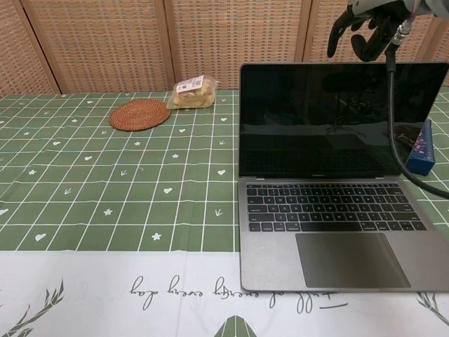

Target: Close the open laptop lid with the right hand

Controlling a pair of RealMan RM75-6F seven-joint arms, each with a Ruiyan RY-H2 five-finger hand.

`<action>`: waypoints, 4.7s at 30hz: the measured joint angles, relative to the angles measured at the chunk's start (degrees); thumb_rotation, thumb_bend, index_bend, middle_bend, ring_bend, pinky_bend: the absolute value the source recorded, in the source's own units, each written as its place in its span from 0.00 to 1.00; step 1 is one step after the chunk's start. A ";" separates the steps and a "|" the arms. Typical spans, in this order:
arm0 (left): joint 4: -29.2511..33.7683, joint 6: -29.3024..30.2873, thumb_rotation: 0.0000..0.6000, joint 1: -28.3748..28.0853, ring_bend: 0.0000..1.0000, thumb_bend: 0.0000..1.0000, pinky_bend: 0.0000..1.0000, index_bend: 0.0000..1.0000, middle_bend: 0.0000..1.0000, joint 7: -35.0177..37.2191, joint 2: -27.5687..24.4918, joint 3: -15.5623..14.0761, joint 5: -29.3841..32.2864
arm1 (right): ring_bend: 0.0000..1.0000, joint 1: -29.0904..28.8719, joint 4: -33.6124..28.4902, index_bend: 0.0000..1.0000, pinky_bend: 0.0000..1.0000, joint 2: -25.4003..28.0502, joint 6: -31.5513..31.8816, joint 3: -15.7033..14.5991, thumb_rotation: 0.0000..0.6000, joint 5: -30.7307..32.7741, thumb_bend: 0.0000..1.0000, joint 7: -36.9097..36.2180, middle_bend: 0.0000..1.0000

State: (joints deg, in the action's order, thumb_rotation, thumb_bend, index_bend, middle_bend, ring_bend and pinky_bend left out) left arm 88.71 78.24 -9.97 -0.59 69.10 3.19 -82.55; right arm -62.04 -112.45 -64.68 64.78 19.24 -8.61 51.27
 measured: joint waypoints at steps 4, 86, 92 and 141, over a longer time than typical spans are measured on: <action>0.09 -0.15 1.00 -0.07 0.00 0.14 0.00 0.00 0.00 -0.11 -0.08 -0.14 -0.07 | 0.13 -1.21 0.08 0.36 0.14 0.16 0.61 -1.06 1.00 1.80 1.00 1.27 0.22; 0.46 -0.70 1.00 -0.64 0.00 0.14 0.00 0.00 0.00 1.21 -1.40 -1.08 -0.92 | 0.45 -19.30 -1.09 0.65 0.48 0.72 -0.35 0.92 1.00 51.83 1.00 27.25 0.53; 0.51 -0.60 1.00 -0.64 0.00 0.14 0.00 0.00 0.00 1.10 -1.42 -1.13 -1.04 | 0.45 -18.70 -0.82 0.65 0.48 -0.13 0.27 1.25 1.00 52.98 1.00 28.61 0.53; 1.90 3.00 1.00 0.45 0.00 0.14 0.00 0.00 0.00 -1.60 -1.57 -2.10 -4.53 | 0.42 -6.74 -4.82 0.64 0.46 -4.03 -4.80 -8.76 1.00 31.84 0.92 15.01 0.50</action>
State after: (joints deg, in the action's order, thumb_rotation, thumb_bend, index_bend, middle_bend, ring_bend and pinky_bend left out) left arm 90.61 81.24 -9.52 -2.20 67.53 1.09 -87.08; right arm -68.78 -117.27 -68.72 59.98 10.47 23.23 66.29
